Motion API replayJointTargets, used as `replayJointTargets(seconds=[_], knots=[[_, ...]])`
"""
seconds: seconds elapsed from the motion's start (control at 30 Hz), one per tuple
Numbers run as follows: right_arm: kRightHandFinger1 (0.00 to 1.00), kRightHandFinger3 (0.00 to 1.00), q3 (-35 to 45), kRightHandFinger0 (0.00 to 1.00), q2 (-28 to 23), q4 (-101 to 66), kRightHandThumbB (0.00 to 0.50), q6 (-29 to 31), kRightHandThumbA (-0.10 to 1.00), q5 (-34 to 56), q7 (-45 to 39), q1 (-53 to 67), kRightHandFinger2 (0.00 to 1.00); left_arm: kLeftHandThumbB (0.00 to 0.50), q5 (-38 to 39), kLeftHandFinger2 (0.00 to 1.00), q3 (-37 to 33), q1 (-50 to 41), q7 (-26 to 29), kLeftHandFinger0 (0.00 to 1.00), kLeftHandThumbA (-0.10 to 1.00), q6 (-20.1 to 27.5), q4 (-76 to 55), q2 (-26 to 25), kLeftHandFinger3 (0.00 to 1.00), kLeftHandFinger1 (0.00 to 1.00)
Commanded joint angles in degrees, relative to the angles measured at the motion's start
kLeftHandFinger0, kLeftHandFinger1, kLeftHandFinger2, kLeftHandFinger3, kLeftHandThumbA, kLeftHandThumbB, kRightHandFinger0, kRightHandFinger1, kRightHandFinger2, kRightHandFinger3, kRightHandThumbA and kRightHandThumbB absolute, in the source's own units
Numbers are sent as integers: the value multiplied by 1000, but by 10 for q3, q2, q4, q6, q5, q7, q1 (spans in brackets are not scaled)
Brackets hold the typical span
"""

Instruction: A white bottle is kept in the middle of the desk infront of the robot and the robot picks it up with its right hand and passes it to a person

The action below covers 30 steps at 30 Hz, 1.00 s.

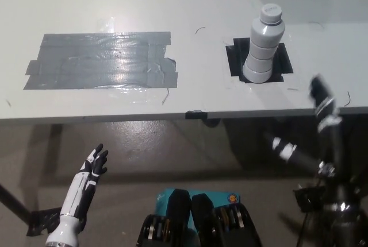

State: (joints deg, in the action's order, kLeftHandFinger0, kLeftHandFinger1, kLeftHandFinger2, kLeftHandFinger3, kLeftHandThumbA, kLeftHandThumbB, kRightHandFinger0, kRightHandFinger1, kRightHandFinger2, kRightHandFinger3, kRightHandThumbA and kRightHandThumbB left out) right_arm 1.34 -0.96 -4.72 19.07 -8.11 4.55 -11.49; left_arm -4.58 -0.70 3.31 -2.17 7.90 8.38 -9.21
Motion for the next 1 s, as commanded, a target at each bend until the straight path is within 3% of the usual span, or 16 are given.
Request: replayJointTargets(seconds=[0.0,0.2,0.27,0.53,0.57,0.63,0.93,0.97], knots=[[1000,1000,25,1000,-6,-27,350,-46,952,-22,24,-69,1000,155,-9,1000,-3,6,-2,976,969,27,-3,-7,1000,1000],[1000,1000,32,1000,-17,31,354,-93,965,-7,14,-133,1000,154,-11,1000,-3,8,-2,986,984,23,-6,-9,1000,1000],[1000,1000,39,1000,-20,69,335,-97,941,17,10,-160,1000,160,-11,1000,-2,11,-1,977,983,28,-4,-9,1000,1000],[1000,1000,55,1000,-40,215,418,-156,1000,43,-1,-266,1000,159,-6,1000,0,13,-4,978,963,22,-7,-7,1000,1000],[1000,1000,54,1000,-43,226,460,-177,1000,40,-2,-276,1000,159,-5,1000,0,13,-4,978,959,22,-8,-6,1000,1000],[1000,1000,58,1000,-45,253,489,-204,1000,61,-14,-298,1000,172,-8,1000,-1,15,-4,977,967,18,-9,-7,1000,1000],[1000,1000,64,1000,-46,353,500,-221,1000,85,-20,-360,1000,169,-9,1000,-1,17,-4,966,948,27,-9,-7,1000,1000],[1000,1000,59,1000,-48,358,499,-224,1000,79,-21,-363,1000,186,-8,1000,-1,18,-5,965,953,26,-10,-7,1000,1000]])
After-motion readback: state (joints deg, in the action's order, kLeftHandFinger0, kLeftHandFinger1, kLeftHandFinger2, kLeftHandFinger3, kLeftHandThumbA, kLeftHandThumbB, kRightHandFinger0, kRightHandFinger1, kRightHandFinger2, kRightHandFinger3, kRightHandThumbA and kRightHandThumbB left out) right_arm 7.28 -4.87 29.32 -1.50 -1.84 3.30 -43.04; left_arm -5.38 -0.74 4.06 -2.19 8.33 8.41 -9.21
